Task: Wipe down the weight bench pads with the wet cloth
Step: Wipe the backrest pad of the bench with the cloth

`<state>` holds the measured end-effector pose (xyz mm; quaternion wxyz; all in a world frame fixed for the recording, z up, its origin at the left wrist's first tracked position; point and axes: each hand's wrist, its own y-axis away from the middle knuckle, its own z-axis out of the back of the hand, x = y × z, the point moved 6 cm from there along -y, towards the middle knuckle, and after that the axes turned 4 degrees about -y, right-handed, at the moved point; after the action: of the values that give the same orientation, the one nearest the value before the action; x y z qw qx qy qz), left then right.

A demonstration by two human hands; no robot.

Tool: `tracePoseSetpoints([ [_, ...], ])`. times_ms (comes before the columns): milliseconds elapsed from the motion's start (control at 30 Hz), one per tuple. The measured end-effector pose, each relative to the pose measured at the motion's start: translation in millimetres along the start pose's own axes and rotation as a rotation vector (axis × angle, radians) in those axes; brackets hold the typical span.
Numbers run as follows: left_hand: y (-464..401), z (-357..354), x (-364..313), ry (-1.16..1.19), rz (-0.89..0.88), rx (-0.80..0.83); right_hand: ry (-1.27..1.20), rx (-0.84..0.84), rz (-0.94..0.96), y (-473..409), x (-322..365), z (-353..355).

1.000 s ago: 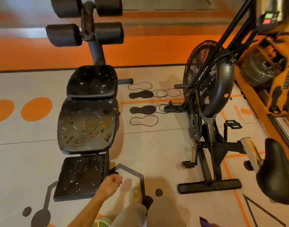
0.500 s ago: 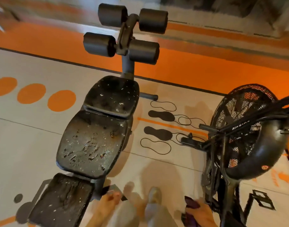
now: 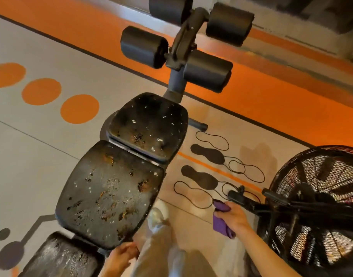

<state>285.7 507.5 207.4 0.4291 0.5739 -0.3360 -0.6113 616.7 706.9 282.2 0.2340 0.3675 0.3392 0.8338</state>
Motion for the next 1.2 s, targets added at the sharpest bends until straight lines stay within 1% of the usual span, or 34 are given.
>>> tracePoseSetpoints([
  [67, -27.6, 8.0, -41.0, -0.017, -0.012, -0.042, -0.024, -0.001, -0.002, -19.5, 31.2, -4.9],
  [167, -58.3, 14.4, -103.4, 0.001, -0.018, -0.049, -0.077, -0.002, 0.031, -43.6, 80.0, -9.2],
  [233, -70.2, 13.5, -149.1, -0.018, -0.077, -0.033, -0.112, -0.014, 0.078, -62.4, 110.0, -12.1],
  [333, -93.4, 12.8, -213.8, -0.058, -0.206, -0.052, -0.152, -0.066, 0.166, -96.6, 153.6, -16.2],
  [400, -112.0, 12.4, -248.2, -0.112, -0.267, -0.047, -0.140, -0.062, 0.193, -120.1, 181.5, -20.4],
  [467, -132.0, 9.3, -276.4, -0.106, -0.314, -0.040, -0.139, -0.044, 0.217, -143.4, 207.8, -23.7],
  [533, -149.7, 6.2, -303.0, -0.135, -0.357, -0.084, -0.158, -0.025, 0.251, -169.8, 228.1, -28.3],
  [633, -178.1, -2.5, -337.7, -0.220, -0.418, -0.129, -0.221, -0.015, 0.273, -215.1, 247.4, -36.8],
  [733, -206.8, -8.4, -362.0, -0.261, -0.443, -0.153, -0.240, 0.000, 0.299, -255.3, 264.1, -44.7],
  [900, -247.5, -11.5, -397.1, -0.298, -0.518, -0.235, -0.239, -0.052, 0.356, -312.9, 289.5, -46.9],
  [1000, -263.8, -15.1, -421.2, -0.308, -0.624, -0.304, -0.218, -0.051, 0.391, -343.3, 308.8, -48.4],
  [1133, -288.7, -18.2, -455.3, -0.451, -0.778, -0.431, -0.217, -0.080, 0.453, -382.3, 334.5, -54.0],
  [1200, -302.5, -20.1, -465.9, -0.519, -0.823, -0.464, -0.197, -0.133, 0.537, -397.9, 343.3, -57.3],
])
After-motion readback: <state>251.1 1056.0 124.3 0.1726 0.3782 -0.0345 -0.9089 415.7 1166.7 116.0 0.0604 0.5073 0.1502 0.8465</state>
